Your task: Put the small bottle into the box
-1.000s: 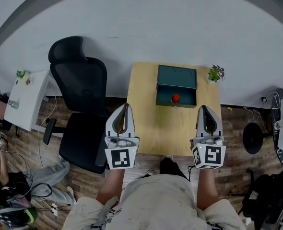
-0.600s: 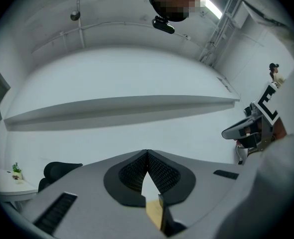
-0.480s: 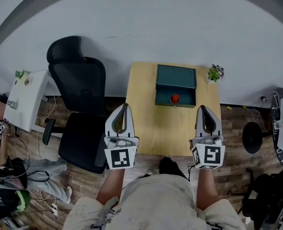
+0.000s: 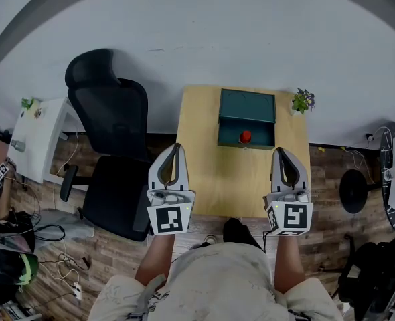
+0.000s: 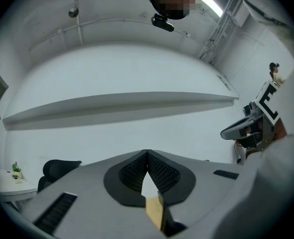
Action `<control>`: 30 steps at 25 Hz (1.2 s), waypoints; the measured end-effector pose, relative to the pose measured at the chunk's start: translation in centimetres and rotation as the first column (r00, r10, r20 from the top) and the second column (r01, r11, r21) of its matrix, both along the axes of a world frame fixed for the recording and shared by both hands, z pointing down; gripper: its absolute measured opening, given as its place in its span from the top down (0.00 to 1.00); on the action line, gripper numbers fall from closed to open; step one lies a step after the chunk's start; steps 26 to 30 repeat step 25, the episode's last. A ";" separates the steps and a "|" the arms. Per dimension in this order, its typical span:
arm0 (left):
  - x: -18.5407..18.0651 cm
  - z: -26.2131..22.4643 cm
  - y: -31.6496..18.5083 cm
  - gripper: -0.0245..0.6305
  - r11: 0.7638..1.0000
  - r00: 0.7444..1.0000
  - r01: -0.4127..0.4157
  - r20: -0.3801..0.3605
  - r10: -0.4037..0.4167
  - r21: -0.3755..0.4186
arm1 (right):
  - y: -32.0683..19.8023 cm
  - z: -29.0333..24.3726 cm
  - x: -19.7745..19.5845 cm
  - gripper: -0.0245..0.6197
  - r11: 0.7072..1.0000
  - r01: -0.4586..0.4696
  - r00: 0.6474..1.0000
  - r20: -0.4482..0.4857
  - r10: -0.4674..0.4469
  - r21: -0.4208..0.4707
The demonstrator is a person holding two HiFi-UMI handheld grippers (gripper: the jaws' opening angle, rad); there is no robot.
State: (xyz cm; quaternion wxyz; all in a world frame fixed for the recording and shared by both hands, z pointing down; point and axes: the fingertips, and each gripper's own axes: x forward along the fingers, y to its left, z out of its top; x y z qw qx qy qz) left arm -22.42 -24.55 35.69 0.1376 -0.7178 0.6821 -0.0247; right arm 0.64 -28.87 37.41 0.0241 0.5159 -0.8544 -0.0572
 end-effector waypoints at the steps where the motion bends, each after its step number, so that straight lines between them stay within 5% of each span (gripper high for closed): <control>1: 0.0 0.1 0.0 0.95 1.000 1.000 0.000 0.003 0.000 -0.002 | 0.0 0.1 -0.1 0.94 1.000 0.000 1.000 -0.011 0.000 0.000; 30: 0.0 1.2 -0.7 0.95 0.999 1.000 -0.002 -0.012 0.002 -0.035 | -0.8 0.3 0.1 0.94 1.000 -0.010 1.000 -0.023 0.010 -0.014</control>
